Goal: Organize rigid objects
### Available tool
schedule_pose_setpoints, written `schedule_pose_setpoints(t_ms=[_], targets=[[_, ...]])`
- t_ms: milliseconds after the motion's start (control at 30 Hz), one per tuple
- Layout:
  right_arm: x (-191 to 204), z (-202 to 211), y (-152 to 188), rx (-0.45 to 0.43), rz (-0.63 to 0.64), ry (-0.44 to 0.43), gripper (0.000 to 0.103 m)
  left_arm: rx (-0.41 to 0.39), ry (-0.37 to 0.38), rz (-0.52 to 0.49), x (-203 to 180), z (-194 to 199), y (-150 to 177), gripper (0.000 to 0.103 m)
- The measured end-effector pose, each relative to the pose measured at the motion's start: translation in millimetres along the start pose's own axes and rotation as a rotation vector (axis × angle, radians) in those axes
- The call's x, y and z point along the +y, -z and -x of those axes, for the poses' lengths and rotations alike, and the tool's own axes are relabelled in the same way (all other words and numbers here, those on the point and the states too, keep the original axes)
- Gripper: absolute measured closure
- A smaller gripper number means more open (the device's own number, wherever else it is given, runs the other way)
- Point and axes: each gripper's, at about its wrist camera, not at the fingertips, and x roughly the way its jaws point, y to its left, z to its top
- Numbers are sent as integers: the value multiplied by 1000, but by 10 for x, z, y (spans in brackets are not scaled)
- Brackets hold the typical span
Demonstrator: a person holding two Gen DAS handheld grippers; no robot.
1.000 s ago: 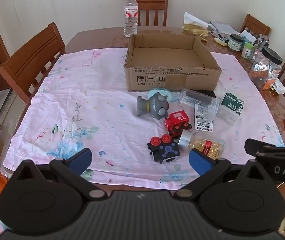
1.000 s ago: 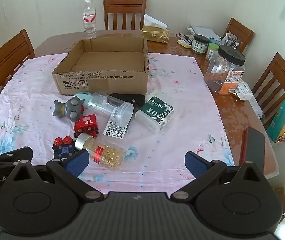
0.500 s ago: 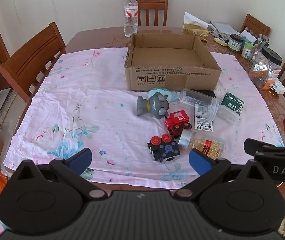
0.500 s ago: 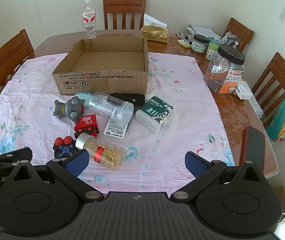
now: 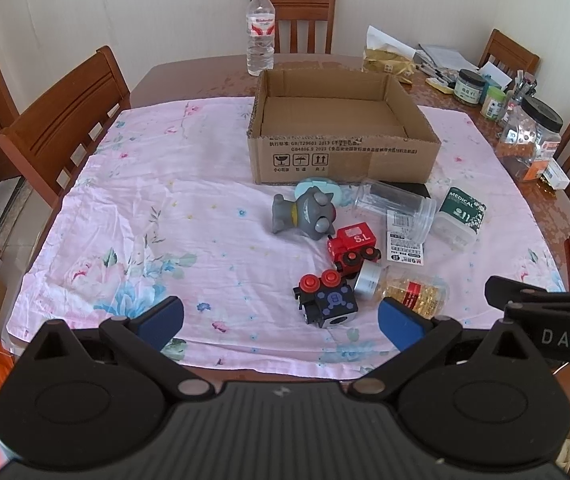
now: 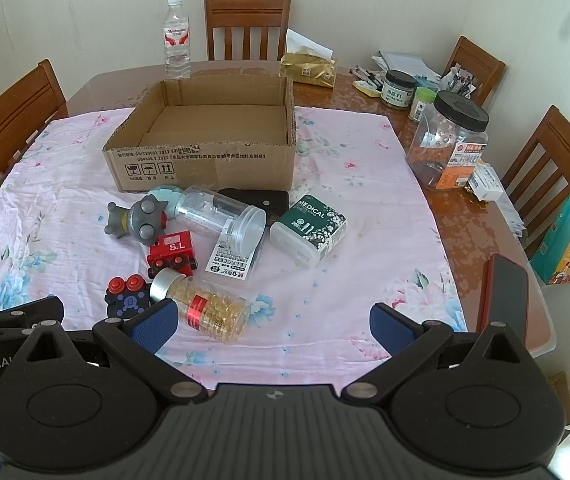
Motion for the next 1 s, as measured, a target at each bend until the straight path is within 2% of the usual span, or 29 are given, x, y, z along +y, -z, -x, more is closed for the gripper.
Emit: schedule_pose_setpoints(t_ms=[1000], targets=[[38, -17, -47, 1, 1, 13, 0, 4, 13, -1, 43, 3, -57, 0]])
